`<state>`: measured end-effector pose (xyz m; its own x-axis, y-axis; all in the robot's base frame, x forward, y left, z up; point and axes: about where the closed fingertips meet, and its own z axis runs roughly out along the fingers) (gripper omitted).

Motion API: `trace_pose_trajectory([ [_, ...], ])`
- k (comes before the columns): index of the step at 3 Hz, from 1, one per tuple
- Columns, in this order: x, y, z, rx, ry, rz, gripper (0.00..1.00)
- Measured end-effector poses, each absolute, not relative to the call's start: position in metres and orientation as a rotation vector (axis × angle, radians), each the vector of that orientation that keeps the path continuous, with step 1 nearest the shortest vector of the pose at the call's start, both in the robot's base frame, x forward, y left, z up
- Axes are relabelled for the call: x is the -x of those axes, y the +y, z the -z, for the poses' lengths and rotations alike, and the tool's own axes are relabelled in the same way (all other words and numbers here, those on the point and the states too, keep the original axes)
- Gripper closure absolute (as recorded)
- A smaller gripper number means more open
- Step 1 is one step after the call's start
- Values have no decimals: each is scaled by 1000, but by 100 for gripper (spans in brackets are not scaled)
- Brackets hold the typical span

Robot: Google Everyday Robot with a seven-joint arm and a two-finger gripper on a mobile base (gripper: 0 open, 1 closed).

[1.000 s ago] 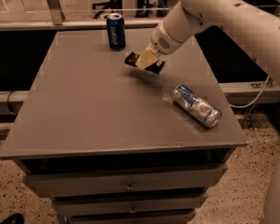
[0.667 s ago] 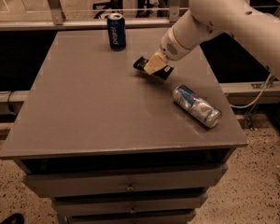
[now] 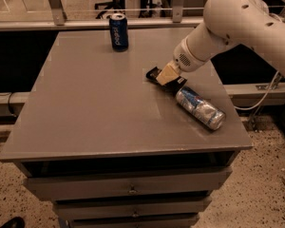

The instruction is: Move rxbar chocolate near redbull can

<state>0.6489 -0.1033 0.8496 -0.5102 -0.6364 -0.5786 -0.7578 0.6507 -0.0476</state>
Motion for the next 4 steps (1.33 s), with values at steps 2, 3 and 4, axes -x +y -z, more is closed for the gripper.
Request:
trace_pose_trajectory([
  [2, -634, -117, -842, 1032, 2352, -289, 84],
  [3, -630, -119, -839, 1026, 2361, -296, 61],
  [4, -629, -119, -841, 1027, 2358, -302, 30],
])
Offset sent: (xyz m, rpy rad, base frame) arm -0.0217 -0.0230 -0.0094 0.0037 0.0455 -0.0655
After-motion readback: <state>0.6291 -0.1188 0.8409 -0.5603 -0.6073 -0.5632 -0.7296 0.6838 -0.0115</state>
